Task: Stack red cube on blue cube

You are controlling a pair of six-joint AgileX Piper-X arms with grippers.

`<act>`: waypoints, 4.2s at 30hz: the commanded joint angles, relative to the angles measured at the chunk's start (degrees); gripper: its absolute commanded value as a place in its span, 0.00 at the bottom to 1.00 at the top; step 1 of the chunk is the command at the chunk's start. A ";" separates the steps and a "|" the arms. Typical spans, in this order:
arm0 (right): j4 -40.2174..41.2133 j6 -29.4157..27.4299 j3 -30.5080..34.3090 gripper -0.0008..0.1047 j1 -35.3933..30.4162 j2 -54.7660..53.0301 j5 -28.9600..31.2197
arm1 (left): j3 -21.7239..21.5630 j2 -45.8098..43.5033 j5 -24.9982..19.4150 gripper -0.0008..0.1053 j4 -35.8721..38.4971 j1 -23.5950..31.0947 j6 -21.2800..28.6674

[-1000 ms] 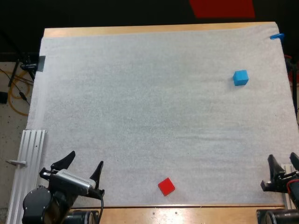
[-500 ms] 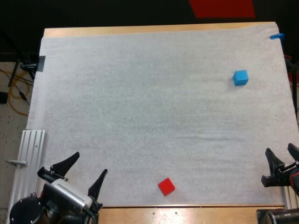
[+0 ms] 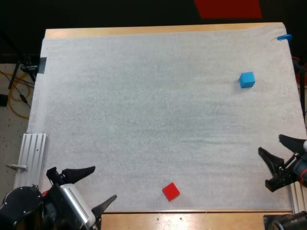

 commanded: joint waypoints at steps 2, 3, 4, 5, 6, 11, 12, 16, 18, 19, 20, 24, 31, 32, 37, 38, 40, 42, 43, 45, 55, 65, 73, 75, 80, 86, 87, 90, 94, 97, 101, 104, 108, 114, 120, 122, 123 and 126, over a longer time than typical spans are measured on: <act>1.80 -1.55 -2.24 0.54 2.72 1.87 -1.38 | -2.88 1.08 0.34 0.71 5.05 -1.70 1.61; 2.17 -1.66 -2.93 0.54 4.12 2.63 -1.38 | -3.79 1.40 0.34 0.71 6.52 -2.12 1.77; 2.30 -1.68 -3.36 0.54 4.84 3.10 -1.38 | -4.29 1.40 0.34 0.71 7.40 -2.35 1.77; 2.42 -1.65 -3.96 0.54 6.04 3.91 -1.38 | -4.85 1.39 0.34 0.71 8.06 -2.43 1.75; 2.41 -1.65 -4.56 0.54 7.55 4.67 -1.38 | -5.32 1.39 0.34 0.71 8.37 -2.39 1.75; 2.41 -1.65 -5.55 0.54 12.97 7.66 -1.38 | -5.47 1.39 0.34 0.71 8.39 -2.39 1.75; 2.41 -1.65 -5.52 0.54 14.35 8.30 -1.38 | -5.47 1.39 0.34 0.71 8.39 -2.39 1.75; 2.18 -4.55 -5.52 0.54 18.46 10.54 -1.02 | -5.47 1.39 0.34 0.71 8.39 -2.39 1.75; 2.14 -7.22 -5.52 0.54 21.22 12.12 -0.18 | -5.47 1.39 0.34 0.71 8.39 -2.39 1.75; 2.14 -7.34 -5.52 0.54 21.69 12.68 0.42 | -5.47 1.39 0.34 0.71 8.39 -2.39 1.75; 2.14 -7.50 -5.52 0.54 23.10 13.85 0.87 | -5.47 1.39 0.34 0.71 8.39 -2.39 1.75; 2.24 -7.50 -5.52 0.65 28.33 17.77 0.86 | -5.47 1.39 0.34 0.71 8.39 -2.39 1.75; 1.60 -6.91 -5.52 0.68 38.64 25.08 9.20 | -5.47 1.39 0.34 0.71 8.39 -2.39 1.75; 1.63 -6.60 -5.52 0.68 39.87 26.48 10.34 | -5.47 1.39 0.34 0.71 8.39 -2.39 1.75; -0.20 -4.95 -5.52 0.68 43.84 33.24 10.82 | -5.47 1.39 0.34 0.71 8.39 -2.39 1.75; -1.36 -3.89 -5.52 0.68 44.53 34.92 10.80 | -5.47 1.39 0.34 0.71 8.39 -2.39 1.75; -3.01 -1.18 -5.52 0.68 45.41 37.40 10.94 | -5.47 1.39 0.34 0.71 8.39 -2.39 1.75; -4.26 3.73 -5.52 0.68 46.31 40.33 11.19 | -5.47 1.39 0.34 0.71 8.39 -2.39 1.75; -4.28 5.11 -5.52 0.68 46.47 41.05 11.16 | -5.47 1.39 0.34 0.71 8.39 -2.39 1.75; -4.34 10.29 -5.52 0.68 47.76 43.78 11.16 | -5.47 1.39 0.34 0.71 8.39 -2.39 1.75; -6.93 30.45 -5.52 0.68 51.95 51.59 16.28 | -5.47 1.39 0.34 0.71 8.39 -2.39 1.75; -9.90 38.89 -5.52 0.68 51.98 59.47 14.90 | -5.47 1.39 0.34 0.71 8.39 -2.39 1.75; -11.43 39.01 -5.52 0.68 51.98 63.13 13.69 | -5.47 1.39 0.34 0.71 8.39 -2.39 1.75; -12.12 39.01 -5.52 0.68 51.98 64.41 13.69 | -5.47 1.39 0.34 0.71 8.39 -2.39 1.75; -13.24 39.01 -5.52 0.68 51.98 67.80 13.69 | -5.47 1.39 0.34 0.71 8.39 -2.39 1.75; -13.35 38.28 -5.52 0.68 51.98 71.52 13.69 | -5.47 1.39 0.34 0.71 8.39 -2.39 1.75; -13.46 38.13 -5.52 0.68 51.98 71.85 13.69 | -5.47 1.39 0.34 0.71 8.39 -2.39 1.75; -13.42 37.96 -5.52 0.57 51.98 72.08 13.69 | -5.47 1.39 0.34 0.71 8.39 -2.39 1.75; -12.71 37.96 -5.52 0.33 51.98 72.08 13.69 | -5.47 1.39 0.34 0.71 8.39 -2.39 1.95; -10.48 36.72 -6.40 0.30 51.98 71.61 14.38 | -5.47 1.39 0.34 0.71 8.39 -2.39 1.93; -6.48 33.04 -8.80 0.30 51.98 68.89 17.37 | -5.47 1.39 0.34 0.71 8.39 -2.39 1.93; -3.51 30.93 -10.52 0.30 51.56 65.72 18.90 | -5.47 1.39 0.34 0.71 8.39 -2.39 1.93; 0.68 29.84 -13.62 0.30 48.30 61.31 20.41 | -5.47 1.48 0.34 0.71 8.39 -2.39 1.93; 5.96 26.13 -18.71 0.30 40.24 58.18 20.40 | -5.47 1.48 0.34 0.71 6.76 -2.39 -0.79; 7.94 20.78 -24.11 0.30 28.14 58.17 22.26 | -5.47 2.00 0.34 0.71 3.63 -2.39 -1.09; 7.94 20.25 -24.90 0.30 24.48 58.17 22.26 | -5.47 2.93 0.34 0.71 3.48 -2.39 -1.09; 7.94 19.85 -25.29 0.30 21.98 58.17 22.26 | -5.47 3.79 0.34 0.71 3.30 -2.39 -1.09; 7.51 19.10 -25.65 0.30 17.39 58.27 22.26 | -5.47 5.44 0.34 0.71 1.95 -2.39 -1.09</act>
